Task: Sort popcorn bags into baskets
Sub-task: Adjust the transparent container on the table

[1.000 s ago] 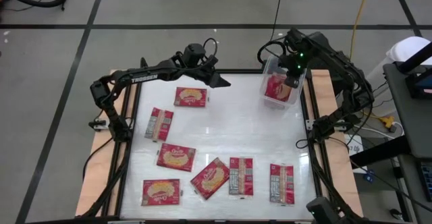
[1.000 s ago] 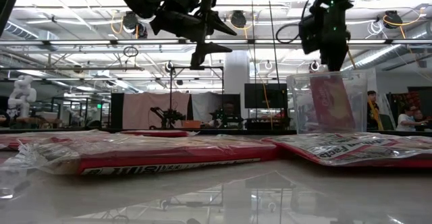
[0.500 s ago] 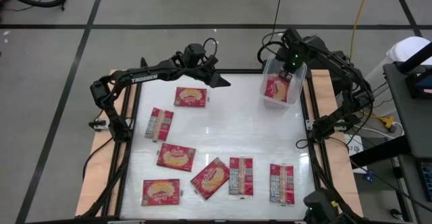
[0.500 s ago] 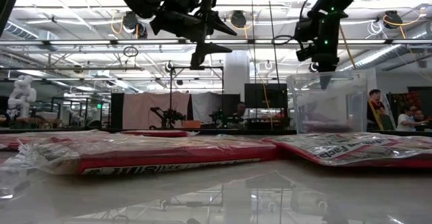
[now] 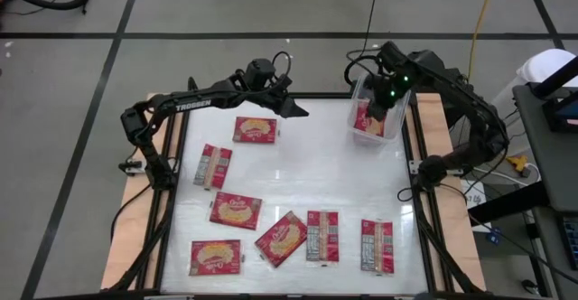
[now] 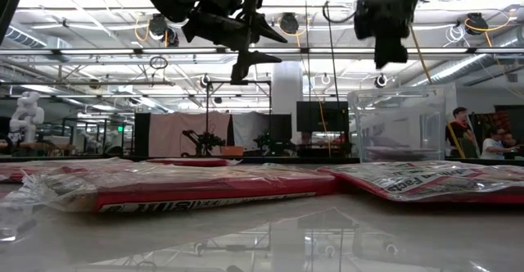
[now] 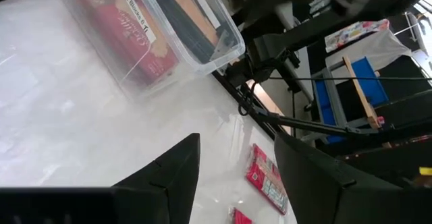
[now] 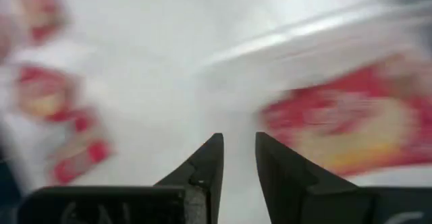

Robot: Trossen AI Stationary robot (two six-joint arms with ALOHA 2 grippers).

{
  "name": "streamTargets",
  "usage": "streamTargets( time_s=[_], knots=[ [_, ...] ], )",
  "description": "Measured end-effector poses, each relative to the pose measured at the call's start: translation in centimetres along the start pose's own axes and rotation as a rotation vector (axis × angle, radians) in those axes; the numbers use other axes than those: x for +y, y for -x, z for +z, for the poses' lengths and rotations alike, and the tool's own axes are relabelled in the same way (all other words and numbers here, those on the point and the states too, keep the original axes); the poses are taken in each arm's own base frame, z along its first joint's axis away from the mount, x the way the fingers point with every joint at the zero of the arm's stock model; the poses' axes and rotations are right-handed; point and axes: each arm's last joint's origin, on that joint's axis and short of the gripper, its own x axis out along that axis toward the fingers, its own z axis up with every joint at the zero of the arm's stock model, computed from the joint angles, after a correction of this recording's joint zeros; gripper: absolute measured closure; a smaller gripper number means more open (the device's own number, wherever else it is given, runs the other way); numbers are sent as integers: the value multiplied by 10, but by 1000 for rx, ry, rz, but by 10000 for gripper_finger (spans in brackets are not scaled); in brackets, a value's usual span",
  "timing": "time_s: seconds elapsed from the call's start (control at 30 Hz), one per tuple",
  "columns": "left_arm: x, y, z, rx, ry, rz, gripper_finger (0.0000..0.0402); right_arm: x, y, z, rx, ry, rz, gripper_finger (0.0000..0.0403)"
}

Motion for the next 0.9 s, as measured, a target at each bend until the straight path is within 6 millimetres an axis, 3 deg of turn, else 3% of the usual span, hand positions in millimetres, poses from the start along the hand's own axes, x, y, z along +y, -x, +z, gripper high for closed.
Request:
streamTargets(
  time_s=[0.17,0.3,0.37,0.63,0.9],
  knots=[
    [-5,-5,-4,17,-24,-13,208,33,2,-7,-3,124,140,331],
    [-12,-10,-9,35,-55,-28,208,57,4,-15,-20,459,185,372],
    [-15,-13,-12,45,-59,-35,209,64,4,-17,-32,547,180,394],
    [-33,-27,-26,93,-83,-74,212,65,-5,-17,-15,597,122,399],
    [-44,-36,-36,92,-132,-51,227,46,-47,-25,37,583,104,399]
  ],
)
